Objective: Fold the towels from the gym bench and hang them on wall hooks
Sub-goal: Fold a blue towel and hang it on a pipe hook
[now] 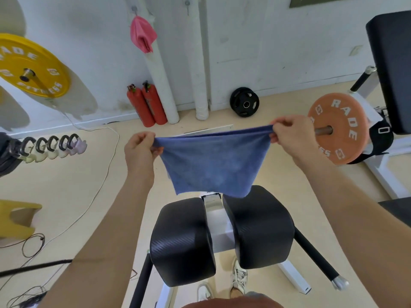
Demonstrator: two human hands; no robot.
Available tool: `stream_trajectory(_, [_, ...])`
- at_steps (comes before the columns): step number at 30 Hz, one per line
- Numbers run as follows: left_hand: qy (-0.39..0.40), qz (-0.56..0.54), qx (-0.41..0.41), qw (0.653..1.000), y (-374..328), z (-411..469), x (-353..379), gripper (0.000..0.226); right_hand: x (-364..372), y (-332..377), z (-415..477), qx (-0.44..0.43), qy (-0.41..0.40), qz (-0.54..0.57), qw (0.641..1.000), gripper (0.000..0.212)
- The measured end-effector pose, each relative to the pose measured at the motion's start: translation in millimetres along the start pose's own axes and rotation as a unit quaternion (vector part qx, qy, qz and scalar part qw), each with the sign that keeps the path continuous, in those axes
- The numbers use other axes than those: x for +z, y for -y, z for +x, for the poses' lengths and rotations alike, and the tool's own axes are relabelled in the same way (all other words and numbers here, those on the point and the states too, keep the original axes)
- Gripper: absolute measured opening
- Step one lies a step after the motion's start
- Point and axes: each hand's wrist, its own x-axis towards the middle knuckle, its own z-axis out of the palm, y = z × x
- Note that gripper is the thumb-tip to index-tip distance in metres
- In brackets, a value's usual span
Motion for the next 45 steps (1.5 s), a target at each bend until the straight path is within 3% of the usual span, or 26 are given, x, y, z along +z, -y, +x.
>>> stream_trajectory(4, [0.003, 0.018, 0.069, 0.997, -22.8, -11.9, 6.7, 0.016, -25.2, 12.8, -18.7, -0.1, -0.046, 0.055, 0.992, 0.037])
stream_trajectory(8, [-0.007, 0.12, 0.063, 0.991, 21.0, -46.8, -8.5, 0.032, -31.2, -52.5, -62.5, -0.072, -0.024, 0.004, 0.997, 0.039])
stream_trajectory(12, [0.021, 0.24, -0.048, 0.969, 105.0, -95.7, -37.1, 0.041, -13.8, -147.6, -114.7, 0.042, 0.035, -0.138, 0.989, 0.03])
stream_trajectory(15, [0.033, 0.275, -0.182, 0.944, 161.4, -123.8, -64.4, 0.054, 1.2, -202.2, -143.3, 0.108, 0.078, -0.225, 0.965, 0.021])
stream_trajectory(17, [0.036, 0.28, -0.231, 0.931, 182.8, -133.1, -76.6, 0.048, 5.0, -222.8, -152.1, 0.133, 0.092, -0.248, 0.955, 0.021])
stream_trajectory(26, [0.126, 0.256, -0.278, 0.917, 185.8, -140.0, -75.7, 0.04, 4.0, -235.5, -155.9, 0.172, 0.121, -0.294, 0.932, 0.025])
stream_trajectory(29, [0.155, 0.232, -0.314, 0.908, 180.1, -140.6, -71.4, 0.037, 8.3, -226.1, -153.8, 0.089, 0.127, -0.391, 0.907, 0.004])
stream_trajectory(31, [0.163, 0.182, -0.333, 0.911, 177.7, -143.1, -69.1, 0.033, 20.8, -208.0, -153.7, 0.048, 0.145, -0.345, 0.926, 0.02])
stream_trajectory(33, [0.159, 0.125, -0.344, 0.917, 172.8, -146.7, -64.6, 0.028, 40.5, -182.0, -159.6, -0.015, 0.244, -0.242, 0.939, 0.04])
stream_trajectory(36, [0.169, 0.02, -0.356, 0.919, 167.7, -151.0, -57.2, 0.021, 80.1, -149.0, -184.4, -0.164, 0.404, -0.275, 0.857, 0.077])
stream_trajectory(38, [0.2, -0.031, -0.351, 0.914, 163.2, -153.1, -53.2, 0.023, 105.0, -135.3, -201.4, -0.206, 0.405, -0.321, 0.831, 0.08])
stream_trajectory(40, [0.218, -0.032, -0.326, 0.919, 157.8, -151.8, -51.0, 0.029, 120.7, -128.5, -208.0, -0.216, 0.347, -0.314, 0.857, 0.069])
stream_trajectory(45, [0.25, 0.026, -0.245, 0.936, 146.3, -145.6, -49.2, 0.045, 117.4, -132.7, -194.1, -0.134, 0.283, -0.176, 0.933, 0.047])
